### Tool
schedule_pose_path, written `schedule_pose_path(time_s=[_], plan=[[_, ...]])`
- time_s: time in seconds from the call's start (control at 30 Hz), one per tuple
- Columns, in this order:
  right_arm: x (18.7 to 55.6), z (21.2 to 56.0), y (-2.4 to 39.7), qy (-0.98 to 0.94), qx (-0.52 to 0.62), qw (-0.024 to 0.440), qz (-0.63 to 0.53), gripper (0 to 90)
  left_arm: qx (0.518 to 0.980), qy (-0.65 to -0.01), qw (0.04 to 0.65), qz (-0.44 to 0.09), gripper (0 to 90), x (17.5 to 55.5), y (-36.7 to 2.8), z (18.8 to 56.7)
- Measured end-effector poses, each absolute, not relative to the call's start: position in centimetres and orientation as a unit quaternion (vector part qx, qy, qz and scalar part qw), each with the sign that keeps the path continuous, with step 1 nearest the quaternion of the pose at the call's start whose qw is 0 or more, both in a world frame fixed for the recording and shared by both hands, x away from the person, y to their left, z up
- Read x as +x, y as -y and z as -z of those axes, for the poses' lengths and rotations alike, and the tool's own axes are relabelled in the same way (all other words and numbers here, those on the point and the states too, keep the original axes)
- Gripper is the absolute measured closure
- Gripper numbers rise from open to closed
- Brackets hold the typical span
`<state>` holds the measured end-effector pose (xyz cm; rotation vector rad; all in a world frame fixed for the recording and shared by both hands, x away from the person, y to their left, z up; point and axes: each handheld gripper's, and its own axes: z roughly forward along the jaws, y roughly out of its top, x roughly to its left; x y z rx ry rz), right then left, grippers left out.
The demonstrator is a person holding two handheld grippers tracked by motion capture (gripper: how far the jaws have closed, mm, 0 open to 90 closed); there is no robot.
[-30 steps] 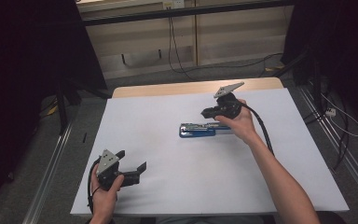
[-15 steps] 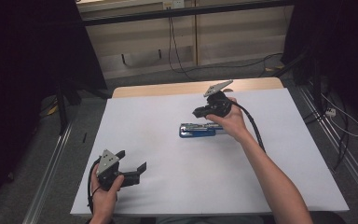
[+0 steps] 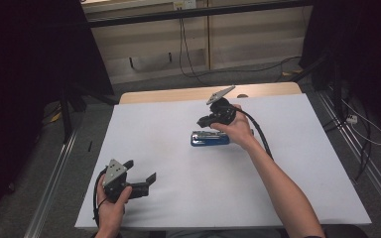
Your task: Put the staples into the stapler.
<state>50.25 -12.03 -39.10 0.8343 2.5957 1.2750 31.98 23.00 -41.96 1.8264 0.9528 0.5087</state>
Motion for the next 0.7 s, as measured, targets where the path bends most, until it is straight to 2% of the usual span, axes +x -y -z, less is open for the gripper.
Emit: schedule_pose_path(time_s=[0.7], plan=[[51.1, 39.6, 10.3, -0.892, 0.216, 0.041, -0.395, 79.2, 0.752, -0.392, 0.488, -0.206, 4.2, 32.0, -23.1, 42.0]])
